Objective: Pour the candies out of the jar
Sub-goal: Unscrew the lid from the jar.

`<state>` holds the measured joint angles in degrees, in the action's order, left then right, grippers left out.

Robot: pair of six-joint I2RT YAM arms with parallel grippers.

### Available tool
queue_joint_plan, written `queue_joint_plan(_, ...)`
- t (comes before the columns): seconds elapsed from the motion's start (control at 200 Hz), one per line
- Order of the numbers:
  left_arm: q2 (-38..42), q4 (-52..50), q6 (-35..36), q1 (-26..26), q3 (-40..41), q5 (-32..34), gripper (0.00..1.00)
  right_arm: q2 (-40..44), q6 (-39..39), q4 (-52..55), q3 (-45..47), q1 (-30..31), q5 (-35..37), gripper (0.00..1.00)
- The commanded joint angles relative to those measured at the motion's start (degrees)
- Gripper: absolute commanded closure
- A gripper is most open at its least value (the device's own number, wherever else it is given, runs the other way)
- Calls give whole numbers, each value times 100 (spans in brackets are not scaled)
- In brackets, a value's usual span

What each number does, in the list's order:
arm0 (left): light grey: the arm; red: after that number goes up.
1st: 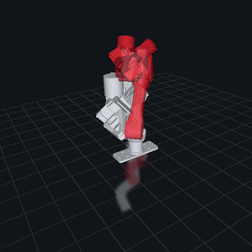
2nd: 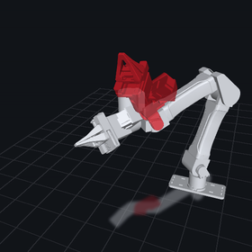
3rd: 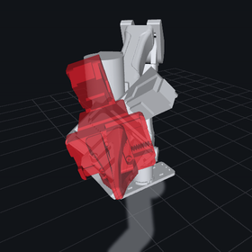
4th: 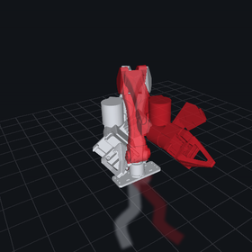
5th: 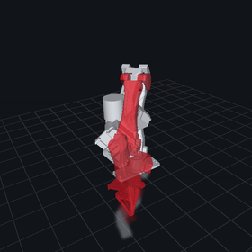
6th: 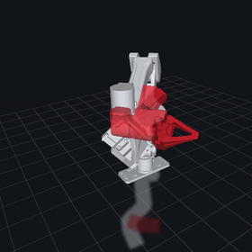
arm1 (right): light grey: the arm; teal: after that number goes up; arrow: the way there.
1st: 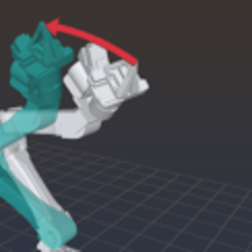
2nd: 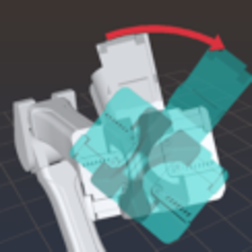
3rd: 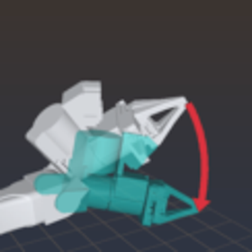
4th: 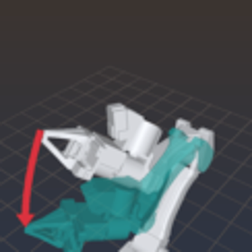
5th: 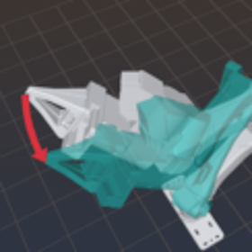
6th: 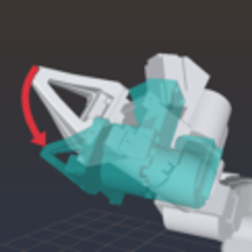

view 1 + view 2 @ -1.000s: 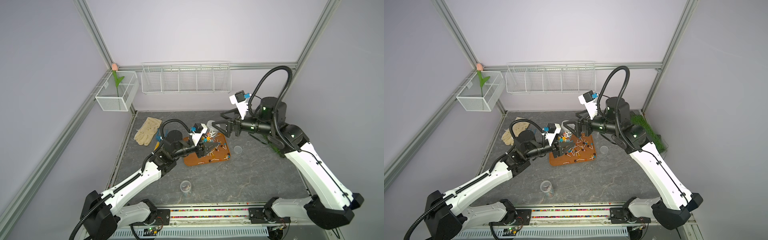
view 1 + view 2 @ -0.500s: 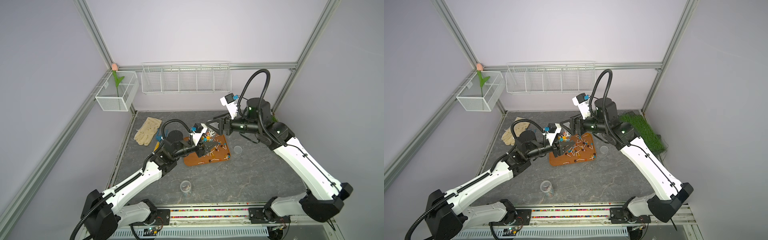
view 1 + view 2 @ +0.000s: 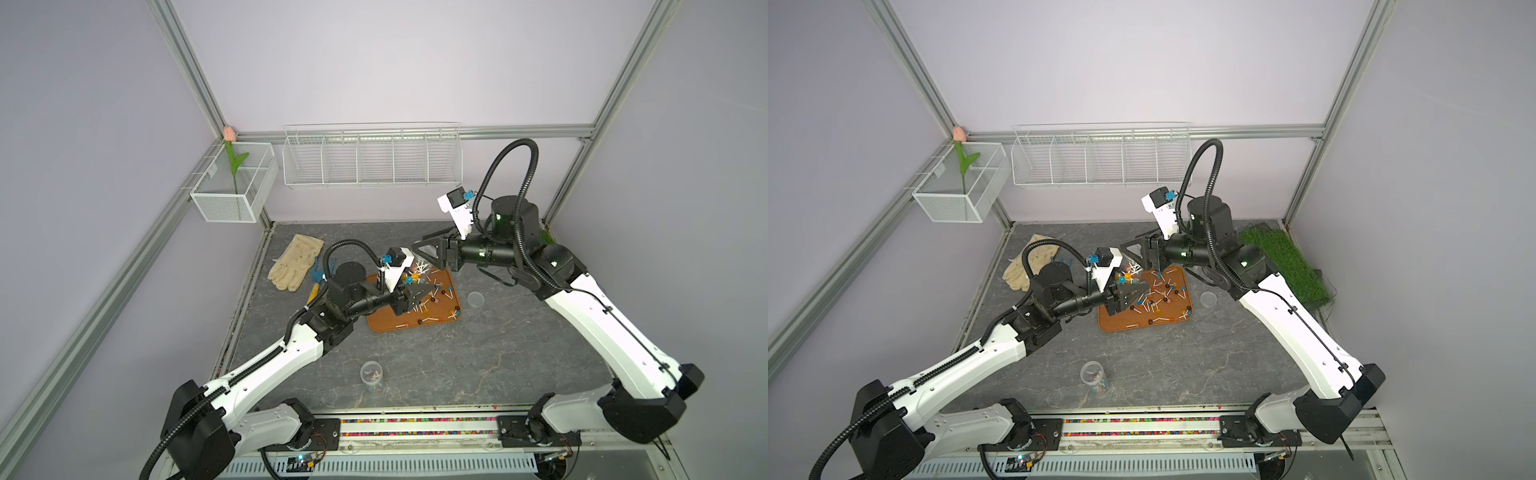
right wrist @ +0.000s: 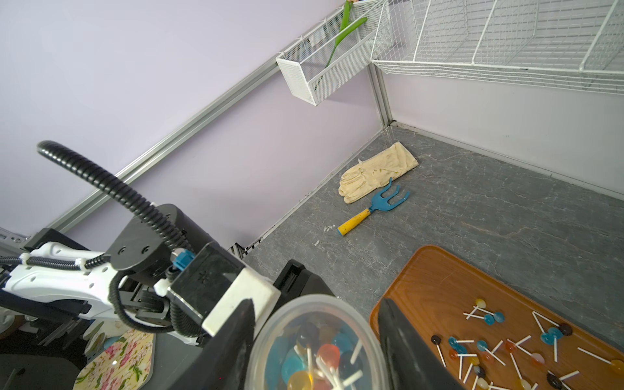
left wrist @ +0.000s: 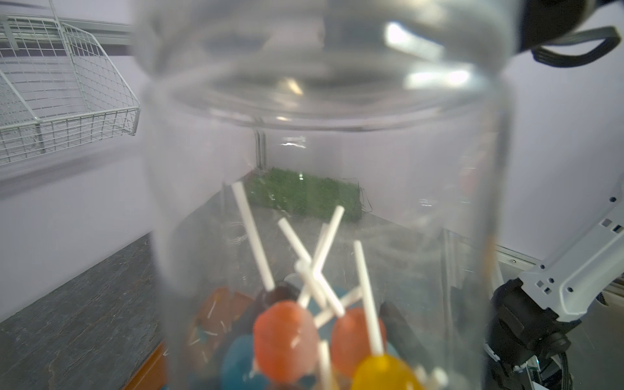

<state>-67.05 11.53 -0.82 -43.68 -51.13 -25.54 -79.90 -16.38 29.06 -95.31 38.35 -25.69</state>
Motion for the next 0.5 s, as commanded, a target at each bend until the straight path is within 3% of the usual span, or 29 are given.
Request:
queue_joint_plan(0.0, 206, 206, 47, -17, 14, -86, 61, -48, 469, -81, 43, 17, -572, 50)
queue_joint_plan(0.315, 244, -128, 38, -18, -267, -1033, 61, -128, 2307, 197, -473, -317, -3375, 46)
queue_joint_plan(0.495, 187, -309, 64, -17, -417, -1416, 60, -292, 3109, 1162, -919, -292, -3511, 48)
